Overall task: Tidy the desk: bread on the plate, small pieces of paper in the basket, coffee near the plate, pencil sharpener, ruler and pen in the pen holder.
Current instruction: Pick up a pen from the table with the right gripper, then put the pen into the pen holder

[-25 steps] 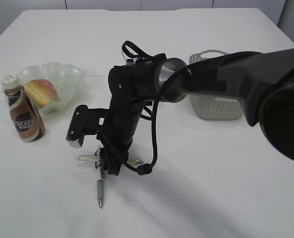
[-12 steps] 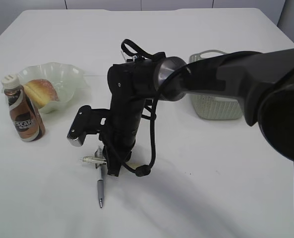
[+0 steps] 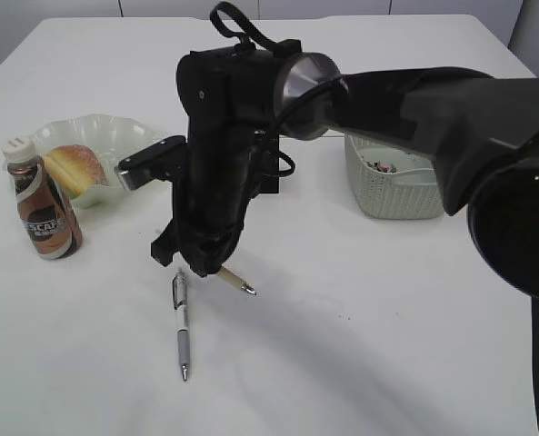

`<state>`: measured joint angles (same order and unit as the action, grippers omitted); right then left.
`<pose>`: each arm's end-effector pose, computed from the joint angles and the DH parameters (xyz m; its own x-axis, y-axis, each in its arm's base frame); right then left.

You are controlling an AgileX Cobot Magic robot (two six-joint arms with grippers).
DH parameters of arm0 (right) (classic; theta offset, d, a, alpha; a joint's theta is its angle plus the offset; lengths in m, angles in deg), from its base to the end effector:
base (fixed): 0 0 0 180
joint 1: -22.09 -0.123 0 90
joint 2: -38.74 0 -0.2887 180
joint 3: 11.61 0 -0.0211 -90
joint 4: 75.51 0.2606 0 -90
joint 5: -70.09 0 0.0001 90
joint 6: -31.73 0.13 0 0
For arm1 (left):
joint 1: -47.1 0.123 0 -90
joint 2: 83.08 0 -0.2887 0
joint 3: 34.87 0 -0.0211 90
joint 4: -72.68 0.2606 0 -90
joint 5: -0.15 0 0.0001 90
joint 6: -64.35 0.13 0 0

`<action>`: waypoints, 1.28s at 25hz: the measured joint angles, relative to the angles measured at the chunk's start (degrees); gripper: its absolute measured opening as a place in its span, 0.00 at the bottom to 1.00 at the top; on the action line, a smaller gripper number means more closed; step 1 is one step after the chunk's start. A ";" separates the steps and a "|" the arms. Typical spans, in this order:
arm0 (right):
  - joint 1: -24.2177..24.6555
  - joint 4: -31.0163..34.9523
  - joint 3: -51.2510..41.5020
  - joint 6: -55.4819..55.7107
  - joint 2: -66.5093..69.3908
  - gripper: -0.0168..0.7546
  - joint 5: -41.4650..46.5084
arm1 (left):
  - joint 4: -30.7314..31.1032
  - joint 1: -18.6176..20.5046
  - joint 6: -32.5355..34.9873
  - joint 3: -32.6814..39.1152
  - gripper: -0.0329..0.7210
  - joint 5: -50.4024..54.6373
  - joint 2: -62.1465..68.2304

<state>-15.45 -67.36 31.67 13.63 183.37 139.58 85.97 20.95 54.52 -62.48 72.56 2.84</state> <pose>0.3986 0.3280 0.1324 -0.5918 -0.7831 -0.1912 -0.8047 0.5877 0.0837 0.2700 -0.1008 0.4838 -0.6053 0.1883 -0.7734 0.2204 0.9733 0.0645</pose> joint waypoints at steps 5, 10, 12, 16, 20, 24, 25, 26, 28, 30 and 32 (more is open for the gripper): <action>0.00 -4.93 2.81 16.22 0.00 0.13 0.31 | 0.00 0.00 0.00 0.00 0.44 0.10 0.00; 0.00 -5.83 2.89 21.78 -1.38 0.13 0.73 | 0.00 0.00 0.00 0.00 0.44 0.10 0.00; 0.00 -6.22 2.89 22.15 -3.29 0.13 0.77 | 0.00 0.00 0.00 0.00 0.44 0.10 0.00; 0.00 -10.62 2.38 22.27 -7.87 0.13 0.91 | 0.00 0.00 0.00 0.00 0.44 0.10 0.56; 0.00 -14.41 -1.88 22.39 -13.94 0.13 -3.35 | 0.00 0.00 0.00 0.00 0.44 0.10 1.67; 0.00 -17.44 -12.29 22.50 -22.41 0.13 -17.14 | 0.11 0.00 0.00 0.00 0.44 0.10 3.22; 0.00 -18.51 -16.47 22.76 -24.85 0.13 -21.16 | 0.20 0.00 0.00 0.00 0.44 0.10 3.56; 0.00 -19.46 -21.15 23.45 -27.26 0.13 -26.48 | 0.33 0.00 0.00 0.00 0.44 0.10 4.00; 0.74 -21.84 -30.44 25.36 -31.56 0.13 -37.45 | 0.54 0.00 0.00 0.00 0.44 0.10 4.84; 2.07 -23.07 -40.37 27.33 -35.68 0.13 -50.97 | 0.72 0.00 0.00 0.00 0.44 0.10 5.48; 4.46 -23.55 -47.92 28.60 -38.40 0.13 -63.77 | 1.20 0.00 0.00 0.00 0.44 0.10 5.74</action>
<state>-10.99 -90.91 -16.25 42.23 144.96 75.81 87.17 20.95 54.52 -62.48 72.66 8.58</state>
